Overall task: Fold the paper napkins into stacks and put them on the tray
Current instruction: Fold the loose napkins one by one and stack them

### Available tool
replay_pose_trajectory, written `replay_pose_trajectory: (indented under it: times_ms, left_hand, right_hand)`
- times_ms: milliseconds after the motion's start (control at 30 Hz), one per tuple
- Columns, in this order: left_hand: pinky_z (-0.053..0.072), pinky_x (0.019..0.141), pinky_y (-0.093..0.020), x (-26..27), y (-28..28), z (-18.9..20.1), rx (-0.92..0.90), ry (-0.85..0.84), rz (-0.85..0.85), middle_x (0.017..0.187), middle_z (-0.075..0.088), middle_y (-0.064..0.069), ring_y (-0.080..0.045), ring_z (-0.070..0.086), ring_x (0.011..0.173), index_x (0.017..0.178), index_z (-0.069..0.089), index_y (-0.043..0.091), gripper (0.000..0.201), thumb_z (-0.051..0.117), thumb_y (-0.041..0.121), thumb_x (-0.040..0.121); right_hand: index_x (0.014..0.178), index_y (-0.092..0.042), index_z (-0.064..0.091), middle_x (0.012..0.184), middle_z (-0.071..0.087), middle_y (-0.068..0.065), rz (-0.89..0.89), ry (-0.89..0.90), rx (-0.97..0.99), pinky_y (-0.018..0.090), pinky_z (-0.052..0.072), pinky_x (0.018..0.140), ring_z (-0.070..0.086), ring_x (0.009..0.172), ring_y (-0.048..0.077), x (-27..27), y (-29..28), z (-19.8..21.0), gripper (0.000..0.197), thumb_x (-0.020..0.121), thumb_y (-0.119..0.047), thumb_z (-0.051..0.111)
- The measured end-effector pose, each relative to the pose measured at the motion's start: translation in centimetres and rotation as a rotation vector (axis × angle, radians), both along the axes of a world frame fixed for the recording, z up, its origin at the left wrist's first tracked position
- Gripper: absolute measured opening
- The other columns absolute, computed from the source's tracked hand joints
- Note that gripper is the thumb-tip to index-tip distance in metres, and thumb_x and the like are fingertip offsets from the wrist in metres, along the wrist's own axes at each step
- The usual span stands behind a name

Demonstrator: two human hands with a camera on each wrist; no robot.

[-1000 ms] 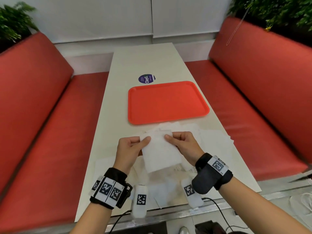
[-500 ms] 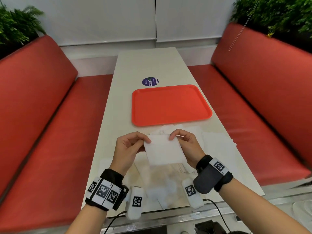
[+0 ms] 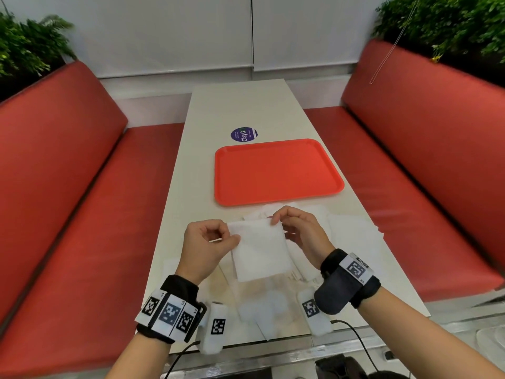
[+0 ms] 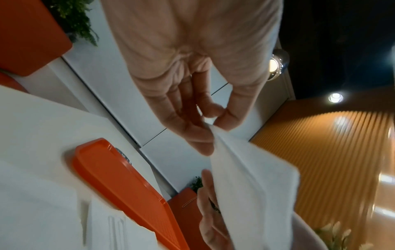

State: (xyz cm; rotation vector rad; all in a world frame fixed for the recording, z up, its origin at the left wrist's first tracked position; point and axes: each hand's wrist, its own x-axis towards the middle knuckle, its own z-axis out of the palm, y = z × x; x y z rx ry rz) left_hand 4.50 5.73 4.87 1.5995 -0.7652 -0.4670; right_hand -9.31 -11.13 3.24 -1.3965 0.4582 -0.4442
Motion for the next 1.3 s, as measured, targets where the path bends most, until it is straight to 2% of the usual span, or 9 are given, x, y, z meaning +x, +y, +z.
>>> replay_pose_trajectory:
  times_ms: [100, 233, 333, 500, 667, 967, 1133, 1233, 1300]
  left_hand:
    - [0.039, 0.060, -0.024, 0.1, 0.4, 0.2, 0.012, -0.019, -0.047, 0.059, 0.035, -0.009, -0.018, 0.037, 0.059, 0.055, 0.034, 0.018, 0.052, 0.073, -0.011, 0.072]
    - [0.050, 0.062, -0.030, -0.4, 0.6, 0.7, 0.076, -0.148, -0.113, 0.065, 0.045, -0.024, -0.020, 0.046, 0.058, 0.059, 0.030, 0.022, 0.046, 0.073, 0.006, 0.067]
    - [0.057, 0.066, -0.035, -1.1, 0.6, 1.2, 0.071, -0.230, -0.148, 0.064, 0.052, -0.019, -0.019, 0.051, 0.057, 0.063, 0.031, 0.016, 0.043, 0.072, 0.001, 0.071]
    - [0.058, 0.063, -0.040, -1.6, 0.9, 1.5, 0.073, -0.266, -0.134, 0.065, 0.058, -0.014, -0.033, 0.057, 0.059, 0.074, 0.043, 0.012, 0.031, 0.072, 0.004, 0.072]
    - [0.053, 0.062, -0.027, -2.1, 0.5, 1.5, 0.048, -0.225, -0.042, 0.064, 0.067, -0.004, -0.017, 0.065, 0.063, 0.090, 0.068, 0.020, 0.011, 0.076, 0.021, 0.083]
    - [0.053, 0.068, -0.029, -1.0, 0.9, 0.9, 0.099, -0.270, 0.077, 0.072, 0.069, 0.008, -0.012, 0.066, 0.070, 0.072, 0.068, 0.021, 0.020, 0.070, 0.006, 0.086]
    - [0.049, 0.062, -0.017, -0.3, 3.0, 0.0, 0.119, -0.299, 0.174, 0.072, 0.068, 0.013, -0.006, 0.063, 0.066, 0.073, 0.067, 0.020, 0.022, 0.068, 0.003, 0.086]
    - [0.046, 0.058, -0.021, 0.5, 4.4, -0.3, 0.104, -0.350, 0.273, 0.074, 0.068, 0.011, -0.014, 0.060, 0.066, 0.076, 0.067, 0.019, 0.021, 0.067, 0.002, 0.087]
    - [0.042, 0.055, -0.025, 1.1, 5.2, -0.2, 0.100, -0.384, 0.307, 0.071, 0.067, 0.008, -0.020, 0.053, 0.061, 0.077, 0.067, 0.019, 0.018, 0.067, 0.004, 0.088]
  right_hand:
    - [0.101, -0.004, 0.069, 0.107, 0.073, 0.009, 0.029, 0.017, -0.136, 0.024, 0.047, 0.082, 0.066, 0.099, 0.018, 0.0, -0.2, 0.7, 0.021, 0.096, -0.005, 0.048]
    - [0.100, -0.020, 0.077, 0.097, 0.076, -0.004, 0.096, 0.089, -0.370, 0.024, 0.045, 0.091, 0.067, 0.097, 0.008, 0.5, 1.3, 1.5, 0.018, 0.085, -0.027, 0.074]
    - [0.090, -0.015, 0.080, 0.083, 0.075, 0.002, 0.116, 0.069, -0.360, 0.028, 0.048, 0.084, 0.064, 0.082, 0.012, 1.0, 1.9, 1.3, 0.019, 0.079, -0.030, 0.081]
    - [0.083, -0.011, 0.080, 0.076, 0.073, 0.010, 0.113, 0.031, -0.358, 0.025, 0.046, 0.074, 0.056, 0.070, 0.010, 1.2, 2.1, 0.9, 0.020, 0.078, -0.030, 0.081]
    - [0.084, -0.010, 0.080, 0.075, 0.075, 0.006, 0.081, 0.015, -0.380, 0.028, 0.048, 0.075, 0.058, 0.070, 0.011, 1.4, 2.3, 0.9, 0.021, 0.078, -0.030, 0.080]
    - [0.087, -0.010, 0.080, 0.083, 0.077, 0.003, 0.081, 0.100, -0.356, 0.021, 0.054, 0.074, 0.072, 0.079, 0.013, 0.3, 2.4, 1.3, 0.013, 0.078, -0.019, 0.080]
    - [0.081, -0.001, 0.078, 0.066, 0.073, 0.014, 0.139, 0.145, -0.313, 0.025, 0.052, 0.062, 0.061, 0.054, 0.019, -1.4, 0.8, 0.7, 0.010, 0.083, -0.011, 0.076]
    - [0.087, -0.001, 0.076, 0.061, 0.069, 0.019, 0.100, 0.167, -0.231, 0.028, 0.046, 0.055, 0.056, 0.045, 0.024, -2.1, 0.5, 0.8, 0.015, 0.086, -0.016, 0.072]
    - [0.108, -0.011, 0.071, 0.061, 0.068, 0.022, 0.153, 0.169, -0.129, 0.026, 0.042, 0.048, 0.055, 0.041, 0.023, -1.9, 1.7, 1.4, 0.022, 0.093, -0.026, 0.063]
